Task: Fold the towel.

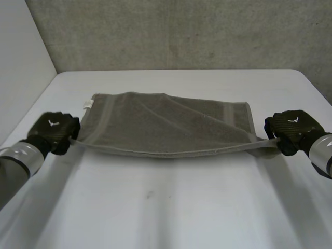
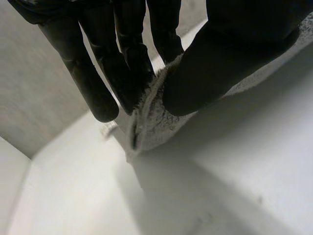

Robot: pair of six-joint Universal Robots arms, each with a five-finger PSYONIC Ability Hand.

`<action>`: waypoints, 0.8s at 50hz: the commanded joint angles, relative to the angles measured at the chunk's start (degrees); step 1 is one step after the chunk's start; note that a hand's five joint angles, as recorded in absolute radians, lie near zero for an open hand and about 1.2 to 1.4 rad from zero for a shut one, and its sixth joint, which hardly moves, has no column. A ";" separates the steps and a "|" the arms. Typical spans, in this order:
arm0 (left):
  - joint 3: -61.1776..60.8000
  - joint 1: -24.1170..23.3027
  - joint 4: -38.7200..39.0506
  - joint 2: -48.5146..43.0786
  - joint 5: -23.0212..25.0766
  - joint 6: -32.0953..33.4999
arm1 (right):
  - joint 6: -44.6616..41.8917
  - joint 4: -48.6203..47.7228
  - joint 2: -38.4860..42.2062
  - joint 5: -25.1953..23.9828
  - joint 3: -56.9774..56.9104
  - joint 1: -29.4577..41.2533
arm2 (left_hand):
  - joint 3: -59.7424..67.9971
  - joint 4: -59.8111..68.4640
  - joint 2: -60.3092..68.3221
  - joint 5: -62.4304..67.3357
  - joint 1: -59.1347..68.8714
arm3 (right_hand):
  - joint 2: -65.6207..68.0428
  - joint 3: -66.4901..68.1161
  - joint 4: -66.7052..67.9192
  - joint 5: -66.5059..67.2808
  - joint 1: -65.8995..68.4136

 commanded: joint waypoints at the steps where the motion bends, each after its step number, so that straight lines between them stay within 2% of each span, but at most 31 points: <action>1: -4.81 0.66 -8.32 13.99 0.19 1.68 | -12.09 15.82 -5.64 -0.04 -0.59 -0.95 | 10.52 10.49 10.46 11.20 13.49 | 13.28 12.02 11.53 13.86 25.07; 3: -5.60 2.32 -17.32 18.98 0.54 5.96 | -21.53 25.17 -6.52 0.58 0.46 -3.66 | 10.52 10.49 10.46 11.20 13.49 | 13.28 12.02 11.53 13.86 25.07; 4: -5.61 2.33 -17.37 19.00 0.54 5.98 | -21.58 25.22 -6.52 0.58 0.47 -3.67 | 10.52 10.49 10.46 11.20 13.49 | 13.28 12.02 11.53 13.86 25.07; 6: -6.31 5.57 -26.47 21.71 0.89 12.28 | -30.67 34.76 -7.92 0.93 2.30 -6.64 | 10.52 10.49 10.46 11.20 13.49 | 13.28 12.02 11.53 13.86 25.07; 7: -6.31 5.59 -26.51 21.73 0.89 12.31 | -30.72 34.80 -7.93 0.93 2.31 -6.66 | 10.52 10.49 10.46 11.20 13.49 | 13.28 12.02 11.53 13.86 25.07; 8: -6.66 6.37 -30.17 22.33 0.98 15.36 | -34.72 38.80 -8.62 0.67 3.01 -8.22 | 10.52 10.49 10.46 11.20 13.49 | 13.28 12.02 11.53 13.86 25.07; 9: -6.66 6.38 -30.20 22.34 0.98 15.39 | -34.76 38.84 -8.63 0.67 3.01 -8.24 | 10.52 10.49 10.46 11.20 13.49 | 13.28 12.02 11.53 13.86 25.07; 11: -7.10 6.73 -34.06 22.60 1.15 19.68 | -39.05 42.18 -9.77 -0.47 3.28 -10.69 | 10.52 10.49 10.46 11.20 13.49 | 13.28 12.02 11.53 13.86 25.07; 17: -7.01 6.46 -31.17 21.73 2.74 19.96 | -37.93 39.55 -10.74 -1.18 2.05 -10.88 | 10.52 10.49 10.46 11.20 13.49 | 13.28 12.02 11.53 13.86 25.07; 20: -6.48 5.76 -26.78 21.11 3.70 18.99 | -34.94 35.42 -10.12 -1.27 0.38 -10.79 | 10.52 10.49 10.46 11.20 13.49 | 13.28 12.02 11.53 13.86 25.07; 22: -4.74 3.93 -20.74 16.74 3.62 16.11 | -30.13 29.91 -8.55 -1.18 -1.81 -9.31 | 10.52 10.49 10.46 11.20 13.49 | 13.28 12.02 11.53 13.86 25.07; 23: -4.73 3.92 -20.71 16.72 3.61 16.09 | -30.10 29.88 -8.54 -1.18 -1.82 -9.30 | 10.52 10.49 10.46 11.20 13.49 | 13.28 12.02 11.53 13.86 25.07; 25: -0.44 -0.37 -15.64 10.42 3.00 12.24 | -25.73 24.02 -2.60 0.04 -5.32 -6.15 | 10.52 10.49 10.46 11.20 13.49 | 13.28 12.02 11.53 13.86 25.07; 28: 2.22 -2.68 -13.94 6.87 2.47 10.99 | -23.95 21.88 0.77 1.19 -7.27 -4.55 | 10.52 10.49 10.46 11.20 13.49 | 13.28 12.02 11.53 13.86 25.07; 30: 7.90 -5.56 -11.93 0.05 0.29 10.29 | -21.50 19.26 5.50 4.69 -10.86 -1.49 | 10.52 10.49 10.46 11.20 13.49 | 13.28 12.02 11.53 13.86 25.07; 31: 7.93 -5.58 -11.92 0.02 0.27 10.29 | -21.49 19.24 5.52 4.71 -10.87 -1.47 | 10.52 10.49 10.46 11.20 13.49 | 13.28 12.02 11.53 13.86 25.07; 33: 14.14 -7.15 -11.31 -6.98 -2.96 10.20 | -20.09 16.62 9.72 8.38 -14.37 1.50 | 10.52 10.49 10.46 11.20 13.49 | 13.28 12.02 11.53 13.86 25.07; 36: 17.51 -7.69 -11.31 -10.00 -4.47 10.11 | -19.56 14.23 12.02 9.63 -15.97 2.48 | 10.52 10.49 10.46 11.20 13.49 | 13.28 12.02 11.53 13.86 25.07; 40: 26.71 -9.96 -11.13 -18.50 -7.02 9.76 | -17.89 7.40 17.37 11.12 -19.56 4.06 | 10.52 10.49 10.46 11.20 13.49 | 13.28 12.02 11.53 13.86 25.07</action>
